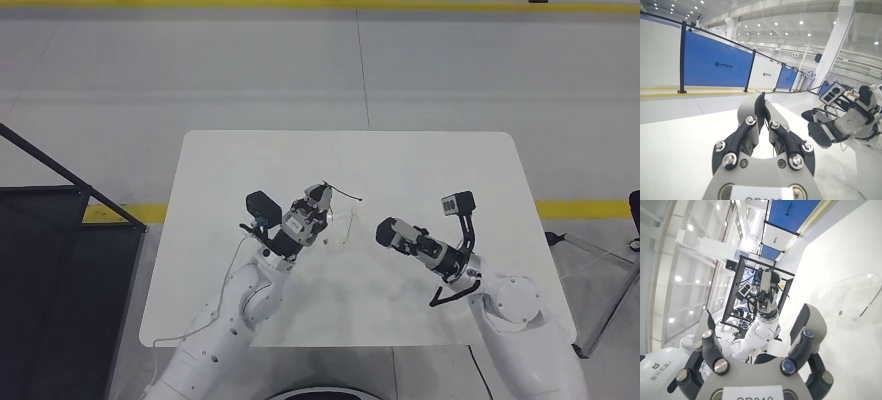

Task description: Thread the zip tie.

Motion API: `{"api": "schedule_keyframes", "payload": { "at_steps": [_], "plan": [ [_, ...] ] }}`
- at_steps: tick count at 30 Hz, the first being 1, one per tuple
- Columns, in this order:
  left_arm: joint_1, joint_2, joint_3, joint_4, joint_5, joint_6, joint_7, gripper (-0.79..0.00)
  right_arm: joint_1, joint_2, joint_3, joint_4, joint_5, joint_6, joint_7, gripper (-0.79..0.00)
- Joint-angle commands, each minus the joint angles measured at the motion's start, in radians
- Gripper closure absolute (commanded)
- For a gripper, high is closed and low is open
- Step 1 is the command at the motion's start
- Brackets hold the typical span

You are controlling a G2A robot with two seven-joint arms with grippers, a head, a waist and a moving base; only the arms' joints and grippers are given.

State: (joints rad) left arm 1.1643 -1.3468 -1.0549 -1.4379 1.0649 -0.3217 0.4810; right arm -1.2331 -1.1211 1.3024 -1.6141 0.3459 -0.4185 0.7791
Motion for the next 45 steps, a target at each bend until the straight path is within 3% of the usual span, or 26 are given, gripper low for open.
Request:
{"api": "schedule_keyframes", "payload": {
  "at_steps": [1,4,6,20,30,45],
  "plan": [
    [0.001,-0.007,0.011,-0.002,-0.063,-0.015,-0.004,0.000,0.020,-0.005,-0.019,0.045,0.008,-0.078,0.006,-0.785],
    [-0.005,-0.016,0.021,0.000,-0.132,-0.019,-0.016,0.000,0.044,-0.014,-0.054,0.111,0.030,-0.225,0.030,-0.785],
    [-0.008,-0.023,0.032,0.003,-0.206,-0.042,-0.041,0.000,0.065,-0.019,-0.077,0.154,0.020,-0.268,0.044,-0.785],
    [0.003,-0.029,0.025,-0.027,-0.305,-0.067,-0.115,0.000,0.060,-0.023,-0.104,0.140,-0.008,-0.268,0.028,-0.779],
    [0.018,-0.033,0.020,-0.045,-0.326,-0.091,-0.152,0.000,0.125,-0.043,-0.183,0.194,-0.040,-0.272,0.009,-0.348],
    [0.024,-0.041,0.011,-0.040,-0.333,-0.121,-0.150,0.000,0.163,-0.054,-0.214,0.236,-0.054,-0.245,-0.012,-0.348]
  ]
}}
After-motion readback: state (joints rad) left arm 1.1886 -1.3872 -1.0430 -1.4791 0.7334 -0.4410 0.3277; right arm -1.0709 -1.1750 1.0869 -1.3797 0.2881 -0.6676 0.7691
